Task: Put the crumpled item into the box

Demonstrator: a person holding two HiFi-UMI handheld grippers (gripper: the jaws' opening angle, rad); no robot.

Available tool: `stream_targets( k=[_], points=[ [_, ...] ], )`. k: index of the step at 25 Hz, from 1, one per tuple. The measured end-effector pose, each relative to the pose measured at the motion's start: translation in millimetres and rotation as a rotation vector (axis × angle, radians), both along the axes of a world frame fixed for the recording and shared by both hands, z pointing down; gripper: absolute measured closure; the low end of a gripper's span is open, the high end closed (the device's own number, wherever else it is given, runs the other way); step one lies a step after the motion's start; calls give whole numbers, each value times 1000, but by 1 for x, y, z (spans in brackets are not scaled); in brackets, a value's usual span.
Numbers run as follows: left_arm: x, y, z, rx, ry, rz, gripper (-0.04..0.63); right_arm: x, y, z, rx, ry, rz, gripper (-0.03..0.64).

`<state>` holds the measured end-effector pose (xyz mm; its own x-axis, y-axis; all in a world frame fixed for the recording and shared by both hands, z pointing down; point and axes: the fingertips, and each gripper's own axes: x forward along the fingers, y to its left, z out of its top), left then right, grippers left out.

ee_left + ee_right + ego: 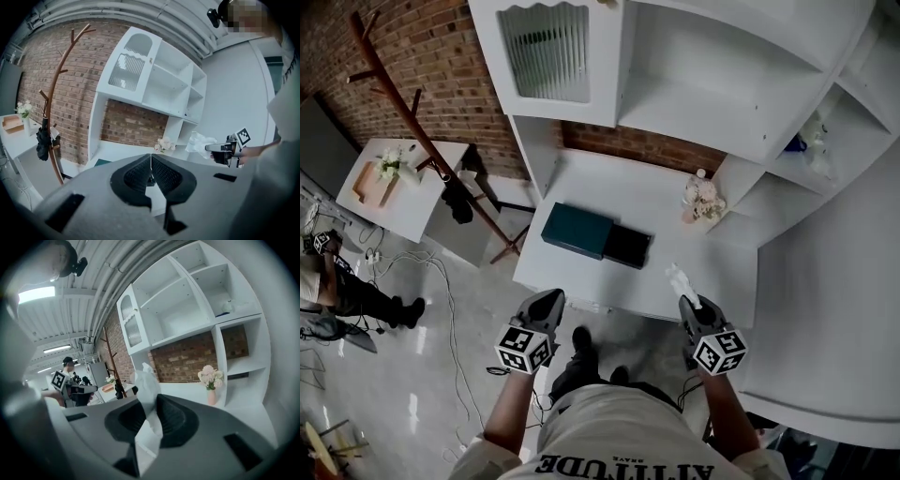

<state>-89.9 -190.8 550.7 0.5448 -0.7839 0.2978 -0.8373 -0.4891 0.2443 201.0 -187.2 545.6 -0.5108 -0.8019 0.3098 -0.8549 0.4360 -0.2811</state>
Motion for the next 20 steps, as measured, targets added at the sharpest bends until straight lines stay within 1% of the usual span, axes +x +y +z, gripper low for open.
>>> stream_targets(
  k=[10,13,15,17,20],
  points=[
    [-24,-77,8,-25,3,96,569,-31,-51,6,-59,15,66,548],
    [-34,-93,14,-34,7,121,569,-42,-62,17,-128,-19,81,548],
    [-39,-101,19,-43,11,139,569,-49,-68,25,-178,-71,90,548],
    [-41,-107,22,-49,11,159,569,-52,-73,30,-214,-117,108,548],
    [-45,-117,25,-50,6,183,569,-54,-82,38,-248,-140,121,548]
  ],
)
